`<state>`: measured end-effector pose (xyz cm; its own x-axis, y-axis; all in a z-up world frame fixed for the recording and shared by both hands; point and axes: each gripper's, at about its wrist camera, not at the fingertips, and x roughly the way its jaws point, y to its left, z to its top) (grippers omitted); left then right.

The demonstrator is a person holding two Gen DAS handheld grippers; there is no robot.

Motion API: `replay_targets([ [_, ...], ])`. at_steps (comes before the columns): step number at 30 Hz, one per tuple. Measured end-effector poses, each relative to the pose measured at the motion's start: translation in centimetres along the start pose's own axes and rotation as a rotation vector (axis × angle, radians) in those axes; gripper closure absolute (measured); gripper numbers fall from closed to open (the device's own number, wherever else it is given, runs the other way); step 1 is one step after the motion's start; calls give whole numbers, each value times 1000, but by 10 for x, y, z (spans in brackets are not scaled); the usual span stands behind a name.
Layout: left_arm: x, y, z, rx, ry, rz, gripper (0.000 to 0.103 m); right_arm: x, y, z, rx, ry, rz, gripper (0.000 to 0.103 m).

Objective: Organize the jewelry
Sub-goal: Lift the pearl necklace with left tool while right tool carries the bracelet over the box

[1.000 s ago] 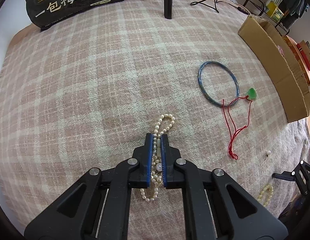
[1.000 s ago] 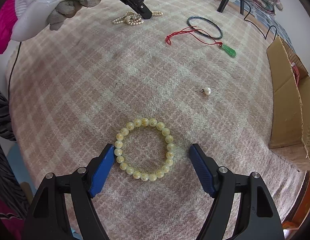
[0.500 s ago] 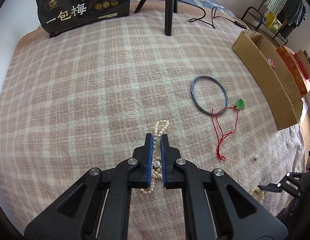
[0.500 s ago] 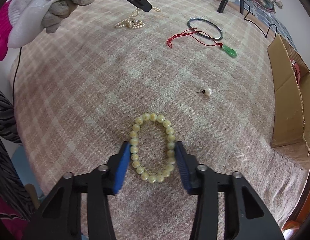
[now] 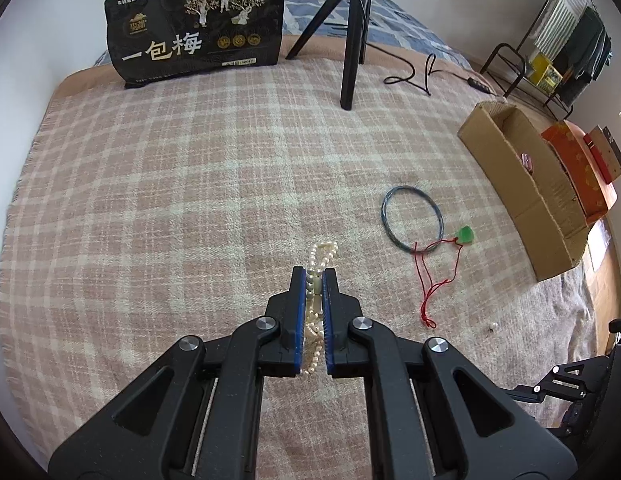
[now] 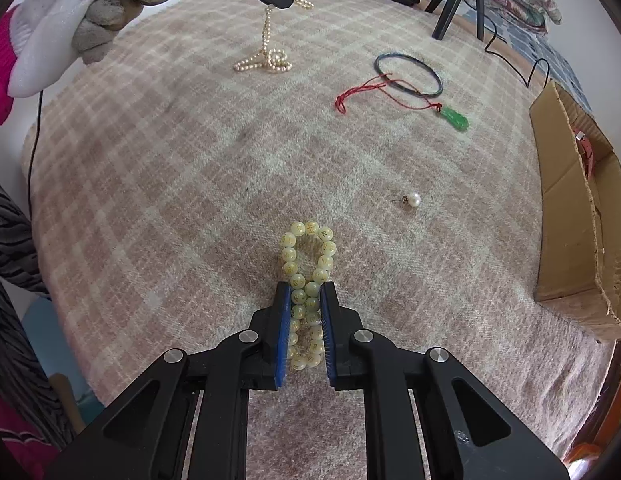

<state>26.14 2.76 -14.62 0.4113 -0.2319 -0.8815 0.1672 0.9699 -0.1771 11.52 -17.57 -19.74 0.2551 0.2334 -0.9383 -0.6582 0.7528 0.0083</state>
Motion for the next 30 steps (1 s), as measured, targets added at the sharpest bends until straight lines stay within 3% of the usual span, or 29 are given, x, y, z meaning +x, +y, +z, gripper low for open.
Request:
replay_targets([
  [15, -70, 5, 4, -27, -147, -57, 98, -38, 2, 5, 13, -102, -22, 90],
  [30, -119, -27, 27, 17, -260, -119, 98, -73, -25, 11, 71, -197, -53, 90],
])
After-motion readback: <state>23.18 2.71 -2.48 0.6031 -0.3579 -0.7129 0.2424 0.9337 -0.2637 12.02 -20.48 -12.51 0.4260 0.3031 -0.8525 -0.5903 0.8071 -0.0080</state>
